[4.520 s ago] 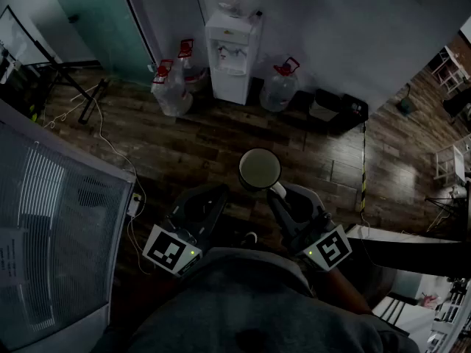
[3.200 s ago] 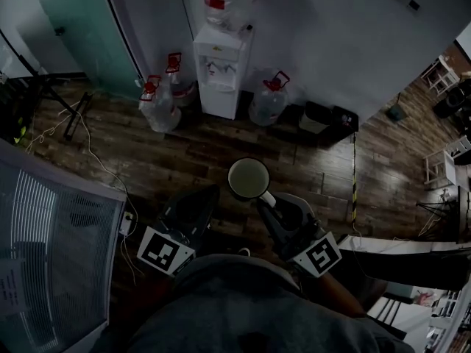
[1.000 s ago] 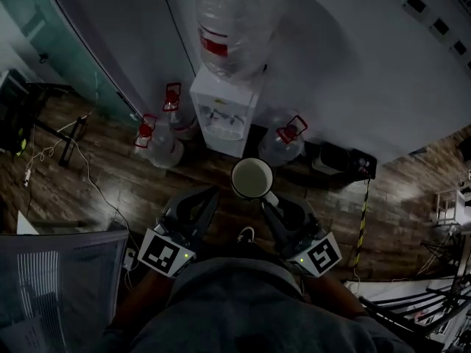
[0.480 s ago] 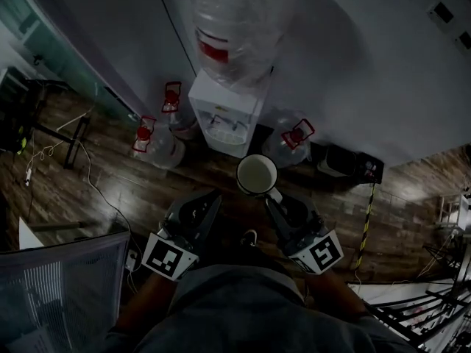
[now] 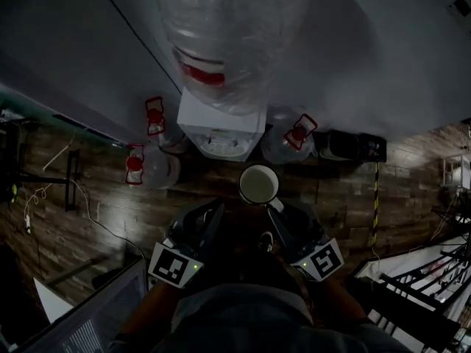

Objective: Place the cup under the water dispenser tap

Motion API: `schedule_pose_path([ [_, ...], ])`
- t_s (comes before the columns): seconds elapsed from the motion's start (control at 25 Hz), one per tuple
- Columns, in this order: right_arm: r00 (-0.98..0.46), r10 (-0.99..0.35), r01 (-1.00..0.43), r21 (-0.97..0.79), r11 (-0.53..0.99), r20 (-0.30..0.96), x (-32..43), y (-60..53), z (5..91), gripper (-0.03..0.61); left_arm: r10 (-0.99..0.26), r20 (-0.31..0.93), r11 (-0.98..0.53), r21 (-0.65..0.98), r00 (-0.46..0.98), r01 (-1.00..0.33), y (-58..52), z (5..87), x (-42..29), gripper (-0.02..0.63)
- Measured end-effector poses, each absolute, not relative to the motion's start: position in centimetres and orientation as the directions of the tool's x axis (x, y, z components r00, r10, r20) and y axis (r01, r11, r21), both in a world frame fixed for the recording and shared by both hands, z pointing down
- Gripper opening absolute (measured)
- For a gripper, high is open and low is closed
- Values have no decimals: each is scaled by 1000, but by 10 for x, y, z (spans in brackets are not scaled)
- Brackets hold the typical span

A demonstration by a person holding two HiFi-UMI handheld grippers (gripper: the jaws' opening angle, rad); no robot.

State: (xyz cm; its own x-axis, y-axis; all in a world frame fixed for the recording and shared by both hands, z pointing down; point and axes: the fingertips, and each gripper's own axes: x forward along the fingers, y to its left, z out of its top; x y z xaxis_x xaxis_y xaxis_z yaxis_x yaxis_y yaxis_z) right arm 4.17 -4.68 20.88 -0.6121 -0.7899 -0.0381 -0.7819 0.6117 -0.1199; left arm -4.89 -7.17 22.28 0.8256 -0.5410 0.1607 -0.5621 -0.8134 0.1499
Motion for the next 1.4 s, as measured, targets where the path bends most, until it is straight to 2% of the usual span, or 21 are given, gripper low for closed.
schedule_pose_path([
  [0.36, -536, -844, -840, -115, 531, 17, 28, -111, 286, 63, -479, 201, -831, 209, 855, -515, -136, 311, -56, 8],
  [0.48, -544, -839, -835, -106, 540, 7, 29, -126, 316, 63, -509, 219, -806, 218, 833, -550, -151, 349, -56, 6],
  [0.72, -560, -828, -823, -93, 561, -34, 30, -146, 390, 63, -605, 161, -753, 204, 780, -626, -171, 416, -52, 6],
  [0.88, -589, -806, -801, -84, 592, -58, 31, -148, 432, 63, -642, 170, -728, 169, 748, -664, -179, 467, -48, 6],
  [1.4, -618, -784, -783, -40, 621, -55, 25, -154, 571, 61, -684, 114, -700, 175, 720, -693, -197, 577, -45, 6],
])
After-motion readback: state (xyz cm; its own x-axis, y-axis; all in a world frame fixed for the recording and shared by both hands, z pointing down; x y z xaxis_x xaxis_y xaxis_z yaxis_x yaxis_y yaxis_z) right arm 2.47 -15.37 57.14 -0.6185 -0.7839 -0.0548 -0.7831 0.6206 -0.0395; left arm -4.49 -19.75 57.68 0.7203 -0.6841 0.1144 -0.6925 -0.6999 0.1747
